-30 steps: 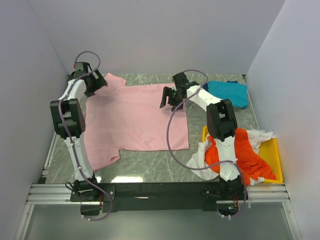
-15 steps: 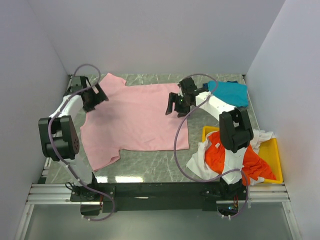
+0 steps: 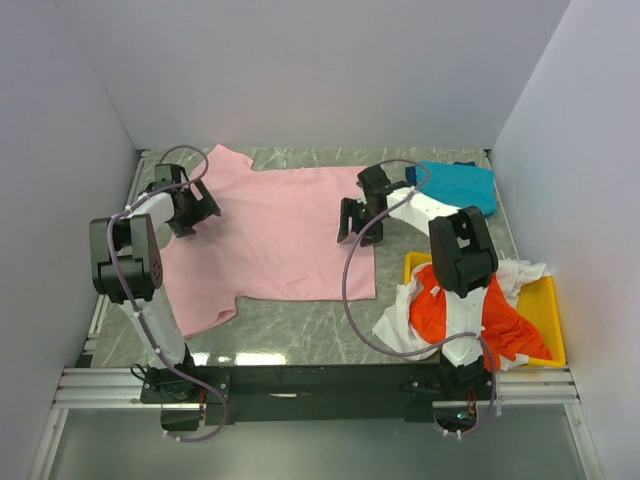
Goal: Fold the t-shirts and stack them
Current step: Flatten the tshirt out
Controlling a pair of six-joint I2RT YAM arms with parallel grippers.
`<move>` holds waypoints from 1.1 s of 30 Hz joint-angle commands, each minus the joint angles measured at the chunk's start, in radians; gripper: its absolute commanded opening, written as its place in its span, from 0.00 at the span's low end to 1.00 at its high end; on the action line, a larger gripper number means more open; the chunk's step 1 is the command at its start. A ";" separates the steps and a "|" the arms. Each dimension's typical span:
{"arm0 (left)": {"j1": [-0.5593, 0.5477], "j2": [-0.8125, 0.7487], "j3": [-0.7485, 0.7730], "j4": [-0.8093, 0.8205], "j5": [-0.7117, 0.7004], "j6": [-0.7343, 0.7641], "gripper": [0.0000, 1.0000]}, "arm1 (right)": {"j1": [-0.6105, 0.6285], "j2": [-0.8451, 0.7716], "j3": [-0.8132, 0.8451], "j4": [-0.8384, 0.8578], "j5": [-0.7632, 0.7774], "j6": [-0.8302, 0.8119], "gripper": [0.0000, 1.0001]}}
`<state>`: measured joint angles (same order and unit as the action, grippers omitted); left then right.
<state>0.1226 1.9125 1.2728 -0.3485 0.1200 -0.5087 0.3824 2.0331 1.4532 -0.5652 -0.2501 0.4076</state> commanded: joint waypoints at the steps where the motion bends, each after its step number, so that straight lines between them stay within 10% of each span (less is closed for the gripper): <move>1: -0.003 0.055 0.037 0.023 -0.014 0.019 1.00 | -0.022 0.032 0.053 -0.030 0.031 -0.020 0.77; 18: -0.003 0.231 0.281 -0.018 -0.033 0.067 0.99 | -0.051 0.188 0.320 -0.153 -0.005 -0.019 0.77; 33: -0.014 -0.450 -0.055 -0.212 -0.397 -0.085 1.00 | -0.057 0.073 0.379 -0.200 -0.047 -0.047 0.77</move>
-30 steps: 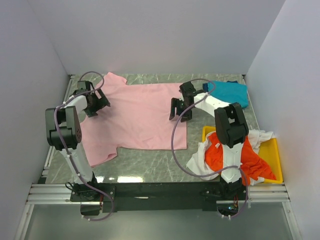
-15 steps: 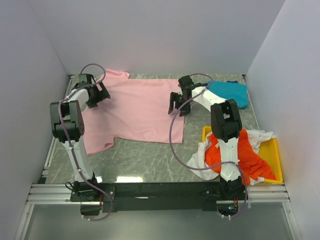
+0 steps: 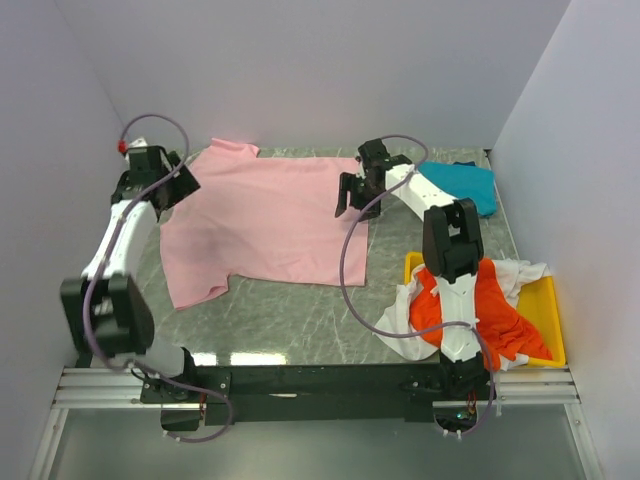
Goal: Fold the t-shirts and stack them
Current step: Flatten the tshirt out, then fold the tshirt
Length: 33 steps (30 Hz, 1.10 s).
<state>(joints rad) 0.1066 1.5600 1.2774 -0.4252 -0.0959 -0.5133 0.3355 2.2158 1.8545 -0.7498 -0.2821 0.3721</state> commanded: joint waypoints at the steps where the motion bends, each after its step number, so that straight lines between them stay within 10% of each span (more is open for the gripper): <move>1: 0.001 -0.148 -0.081 -0.223 -0.198 -0.091 0.99 | -0.012 -0.128 -0.041 -0.013 -0.017 -0.007 0.77; 14: 0.028 -0.505 -0.506 -0.399 -0.156 -0.408 0.73 | -0.012 -0.373 -0.371 0.104 -0.065 0.045 0.76; 33: 0.127 -0.433 -0.687 -0.224 -0.125 -0.481 0.54 | -0.015 -0.461 -0.425 0.119 -0.071 0.070 0.76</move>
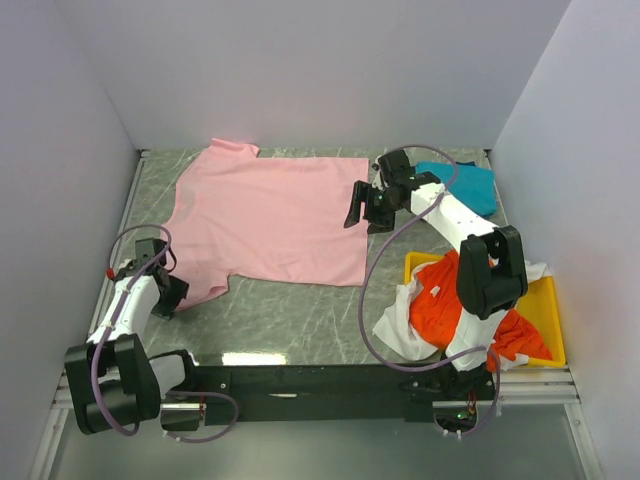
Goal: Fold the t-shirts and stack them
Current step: Fold the tshirt
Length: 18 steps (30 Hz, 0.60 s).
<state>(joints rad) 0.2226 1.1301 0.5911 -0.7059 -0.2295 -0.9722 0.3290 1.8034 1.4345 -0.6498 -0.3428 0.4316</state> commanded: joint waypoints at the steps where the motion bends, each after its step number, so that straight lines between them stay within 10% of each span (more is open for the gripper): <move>1: 0.011 0.002 0.007 0.054 -0.005 -0.014 0.54 | -0.008 -0.046 -0.003 0.019 -0.012 0.012 0.76; 18: 0.015 0.059 -0.022 0.094 -0.053 0.009 0.40 | -0.010 -0.047 -0.003 0.009 -0.016 0.019 0.76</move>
<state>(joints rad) 0.2325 1.1706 0.5854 -0.6445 -0.2581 -0.9730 0.3267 1.8034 1.4342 -0.6498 -0.3496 0.4446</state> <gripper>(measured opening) 0.412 0.764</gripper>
